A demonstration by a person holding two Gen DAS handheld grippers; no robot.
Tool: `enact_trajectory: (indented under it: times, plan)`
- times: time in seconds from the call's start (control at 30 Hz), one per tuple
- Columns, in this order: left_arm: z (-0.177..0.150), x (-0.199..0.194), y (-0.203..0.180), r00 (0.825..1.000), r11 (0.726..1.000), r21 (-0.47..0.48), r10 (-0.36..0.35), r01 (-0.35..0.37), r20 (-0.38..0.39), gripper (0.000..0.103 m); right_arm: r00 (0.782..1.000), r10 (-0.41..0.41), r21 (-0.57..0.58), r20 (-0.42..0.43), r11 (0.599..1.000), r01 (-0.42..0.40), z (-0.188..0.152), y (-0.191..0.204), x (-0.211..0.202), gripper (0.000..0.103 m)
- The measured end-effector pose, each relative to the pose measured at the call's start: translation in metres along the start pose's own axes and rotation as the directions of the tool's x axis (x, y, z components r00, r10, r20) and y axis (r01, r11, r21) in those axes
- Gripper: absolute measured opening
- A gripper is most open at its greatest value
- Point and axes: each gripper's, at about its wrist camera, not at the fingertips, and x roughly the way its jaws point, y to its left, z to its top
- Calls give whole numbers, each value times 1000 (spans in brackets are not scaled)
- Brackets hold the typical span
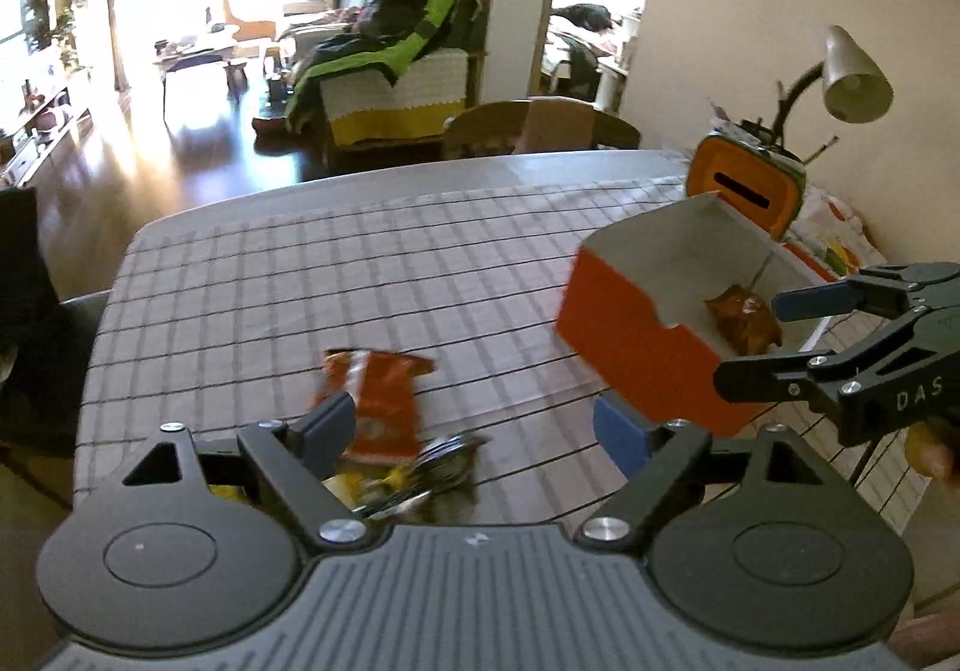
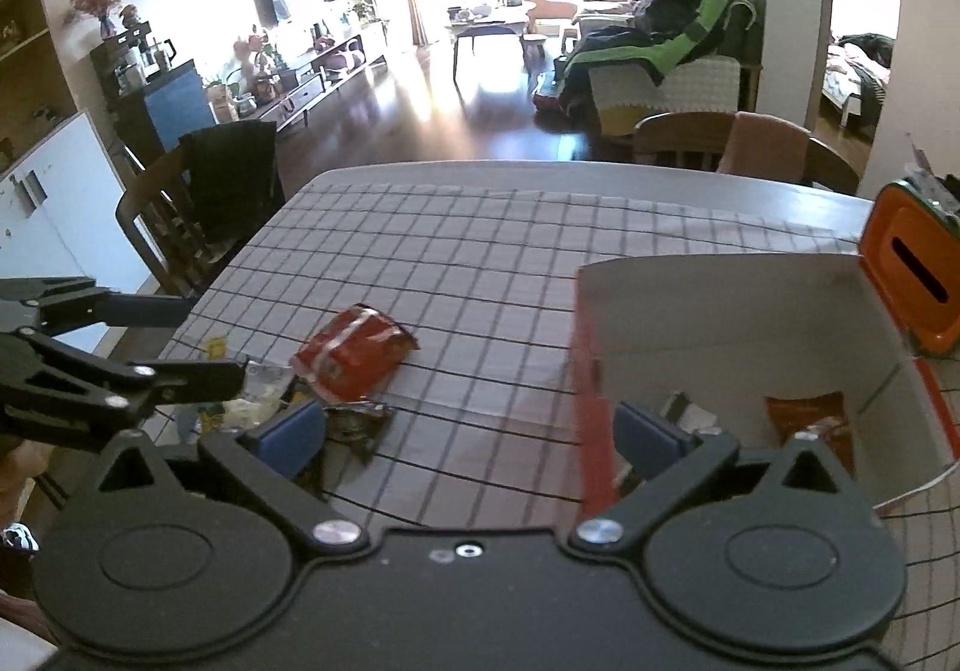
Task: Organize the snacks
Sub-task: 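Move both open tools back to the snack pile, then grasp the blue cookie packet with the left tool while the right tool grasps the dark chocolate bag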
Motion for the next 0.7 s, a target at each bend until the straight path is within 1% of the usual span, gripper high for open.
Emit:
enact_trajectory:
  times: [0.1,0.2,0.27,0.37,0.57,0.63,0.7]
  plan:
    - [-12,-8,22,999,999,-18,36,-37,-6,87,1000,5,-2,-18,1000,-5,-4,14,13,103]
    - [-26,-10,44,997,997,-42,66,-67,-27,87,999,4,-7,-43,1000,-4,-8,27,25,103]
    - [-34,-9,54,996,996,-36,84,-85,-40,87,998,5,-11,-60,1000,-5,-11,38,34,103]
    - [-48,-6,70,994,997,-14,77,-78,-79,87,996,16,-20,-87,1000,-18,-19,54,49,103]
    - [-64,4,100,989,998,28,65,-62,-130,87,989,23,-57,-146,998,-32,-38,86,83,103]
    - [-68,10,112,986,997,41,76,-71,-149,87,987,29,-74,-159,996,-41,-45,95,93,103]
    - [-74,19,123,982,997,58,65,-56,-178,87,985,25,-99,-169,994,-42,-51,105,103,102]
